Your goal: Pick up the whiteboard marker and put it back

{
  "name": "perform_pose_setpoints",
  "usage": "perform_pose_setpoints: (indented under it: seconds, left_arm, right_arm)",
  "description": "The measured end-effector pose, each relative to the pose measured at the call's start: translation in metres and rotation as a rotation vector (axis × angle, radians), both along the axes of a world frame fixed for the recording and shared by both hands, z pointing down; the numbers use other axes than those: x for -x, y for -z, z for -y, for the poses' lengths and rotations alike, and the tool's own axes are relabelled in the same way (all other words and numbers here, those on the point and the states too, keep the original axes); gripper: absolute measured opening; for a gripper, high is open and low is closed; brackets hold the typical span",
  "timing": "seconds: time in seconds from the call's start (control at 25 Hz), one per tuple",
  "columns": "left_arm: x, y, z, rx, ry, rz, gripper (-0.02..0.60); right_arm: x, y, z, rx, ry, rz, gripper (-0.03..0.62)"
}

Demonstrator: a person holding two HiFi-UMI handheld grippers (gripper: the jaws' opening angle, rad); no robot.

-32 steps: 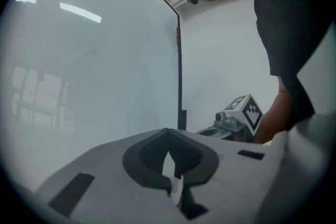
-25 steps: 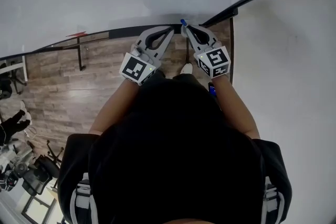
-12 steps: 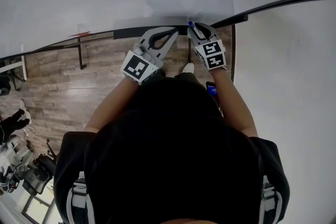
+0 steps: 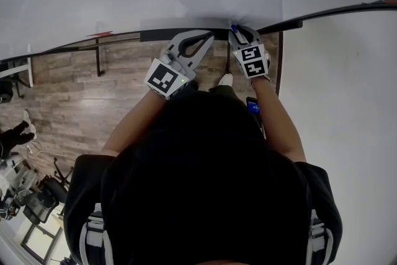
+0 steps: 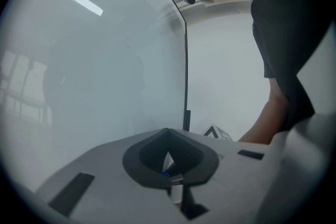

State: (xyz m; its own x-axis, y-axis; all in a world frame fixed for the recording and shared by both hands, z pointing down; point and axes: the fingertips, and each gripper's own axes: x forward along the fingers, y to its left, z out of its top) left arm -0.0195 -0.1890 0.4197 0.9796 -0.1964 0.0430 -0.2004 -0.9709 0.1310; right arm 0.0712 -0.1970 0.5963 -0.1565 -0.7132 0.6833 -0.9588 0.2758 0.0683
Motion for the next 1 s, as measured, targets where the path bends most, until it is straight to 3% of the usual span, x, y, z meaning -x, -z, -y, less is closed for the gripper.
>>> perform_pose_setpoints:
  seconds: [0.24, 0.64, 1.0]
  left_arm:
    - [0.005, 0.001, 0.005, -0.02, 0.032, 0.028, 0.003]
    - [-0.011, 0.001, -0.008, -0.033, 0.033, -0.005, 0.003]
    - [-0.017, 0.016, -0.012, -0.068, 0.046, -0.012, 0.003]
  right_arm:
    - [0.0, 0.0, 0.001, -0.009, 0.007, 0.026, 0.063]
    - [-0.014, 0.04, -0.019, -0.144, 0.004, 0.113, 0.063]
    - [-0.02, 0.081, -0.031, -0.256, -0.009, 0.114, 0.063]
